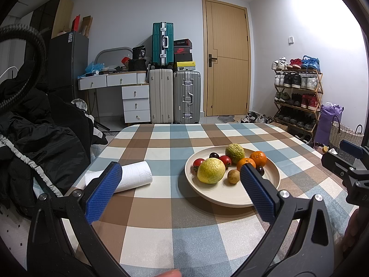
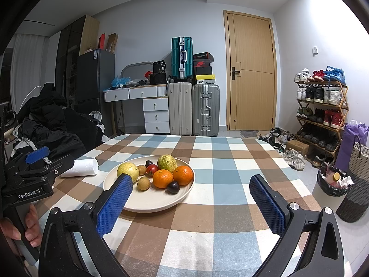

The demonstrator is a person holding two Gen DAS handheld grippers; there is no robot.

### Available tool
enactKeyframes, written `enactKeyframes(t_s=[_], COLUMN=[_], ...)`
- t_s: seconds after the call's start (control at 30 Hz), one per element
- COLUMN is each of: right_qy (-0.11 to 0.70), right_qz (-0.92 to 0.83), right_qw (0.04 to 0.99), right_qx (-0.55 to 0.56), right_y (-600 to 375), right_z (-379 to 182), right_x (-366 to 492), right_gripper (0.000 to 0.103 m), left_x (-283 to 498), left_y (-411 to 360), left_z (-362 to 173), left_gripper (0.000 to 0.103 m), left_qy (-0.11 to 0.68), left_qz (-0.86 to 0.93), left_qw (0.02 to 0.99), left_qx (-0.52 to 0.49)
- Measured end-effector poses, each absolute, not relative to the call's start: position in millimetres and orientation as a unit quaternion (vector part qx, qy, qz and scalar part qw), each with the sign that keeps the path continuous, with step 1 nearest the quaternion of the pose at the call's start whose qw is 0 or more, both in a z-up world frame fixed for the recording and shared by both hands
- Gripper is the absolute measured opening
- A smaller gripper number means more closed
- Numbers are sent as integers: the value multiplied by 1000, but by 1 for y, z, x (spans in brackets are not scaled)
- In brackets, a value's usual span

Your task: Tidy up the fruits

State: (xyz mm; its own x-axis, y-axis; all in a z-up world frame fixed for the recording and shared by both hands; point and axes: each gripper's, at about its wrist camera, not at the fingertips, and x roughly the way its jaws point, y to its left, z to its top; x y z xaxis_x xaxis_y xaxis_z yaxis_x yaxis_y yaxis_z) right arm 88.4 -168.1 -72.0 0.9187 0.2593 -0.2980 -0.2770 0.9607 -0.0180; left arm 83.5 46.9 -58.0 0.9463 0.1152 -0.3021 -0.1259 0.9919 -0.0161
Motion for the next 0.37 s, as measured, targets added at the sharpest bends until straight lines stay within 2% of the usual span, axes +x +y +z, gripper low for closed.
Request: enactKeyframes(t_s=[0.37], right_qy=[149], right_qz=[136], right_qw=[979], right_qx=[-29], right_y=[-170], right_z=[-72], right_x=[88], right_gripper=[103], left_x=[82], left_y=[47], left_z=[-57], left_gripper=[102], left_qy=[152], left_qz=[62], left_qw=[986], left_qx=[-18])
